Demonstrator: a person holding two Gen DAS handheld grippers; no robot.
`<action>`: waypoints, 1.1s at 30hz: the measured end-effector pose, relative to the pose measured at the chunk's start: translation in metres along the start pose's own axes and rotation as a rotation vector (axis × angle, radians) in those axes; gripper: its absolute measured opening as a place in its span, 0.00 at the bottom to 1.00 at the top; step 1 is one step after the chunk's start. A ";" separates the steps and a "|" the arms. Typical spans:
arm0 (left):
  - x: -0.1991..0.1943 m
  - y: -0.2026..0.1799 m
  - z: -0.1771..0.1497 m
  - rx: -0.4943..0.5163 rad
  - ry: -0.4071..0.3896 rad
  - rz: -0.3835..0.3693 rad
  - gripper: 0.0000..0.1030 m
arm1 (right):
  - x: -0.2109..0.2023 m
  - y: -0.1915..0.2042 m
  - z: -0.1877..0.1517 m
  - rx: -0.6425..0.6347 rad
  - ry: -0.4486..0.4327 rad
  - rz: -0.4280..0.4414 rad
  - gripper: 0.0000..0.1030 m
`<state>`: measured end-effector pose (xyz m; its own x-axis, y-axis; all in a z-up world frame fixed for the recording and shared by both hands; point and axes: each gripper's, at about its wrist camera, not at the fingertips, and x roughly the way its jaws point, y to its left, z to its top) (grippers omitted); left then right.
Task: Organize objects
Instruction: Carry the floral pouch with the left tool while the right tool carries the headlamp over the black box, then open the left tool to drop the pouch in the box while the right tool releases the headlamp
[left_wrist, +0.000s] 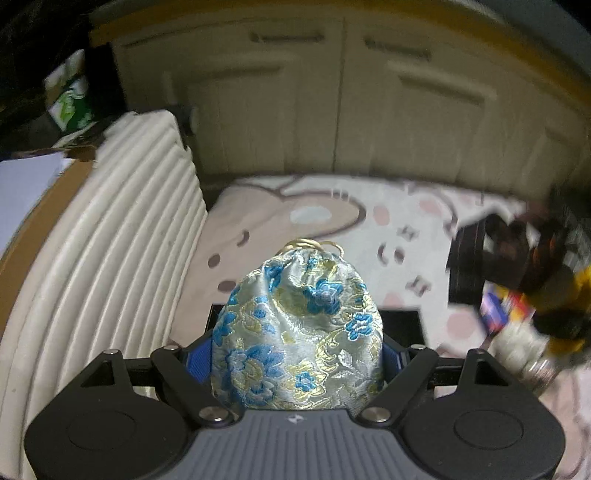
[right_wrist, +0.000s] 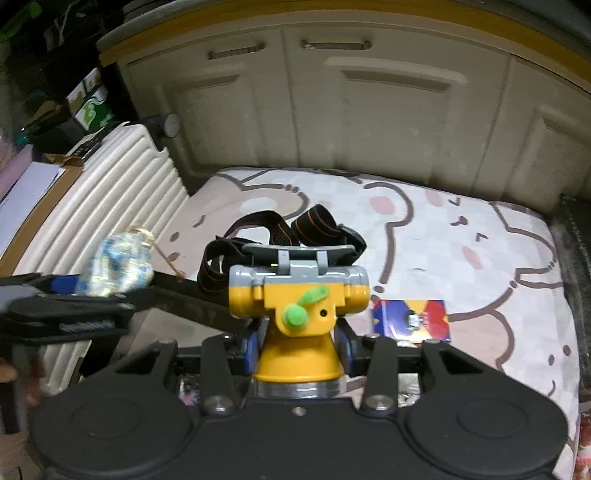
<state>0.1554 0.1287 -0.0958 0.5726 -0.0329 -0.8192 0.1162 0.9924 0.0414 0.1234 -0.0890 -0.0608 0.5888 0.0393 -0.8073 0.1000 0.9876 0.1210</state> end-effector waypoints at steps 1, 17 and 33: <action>0.005 0.000 -0.002 0.015 0.017 0.007 0.82 | 0.001 0.003 0.000 -0.003 0.000 0.003 0.41; 0.054 0.024 -0.025 0.065 0.086 0.002 0.83 | 0.018 0.033 0.007 -0.021 0.051 0.090 0.41; 0.032 0.032 -0.033 0.085 0.113 -0.073 0.93 | 0.078 0.067 0.007 0.078 0.229 0.124 0.41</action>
<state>0.1510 0.1631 -0.1399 0.4657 -0.0858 -0.8808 0.2252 0.9740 0.0242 0.1819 -0.0213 -0.1115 0.4049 0.2014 -0.8919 0.1047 0.9588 0.2641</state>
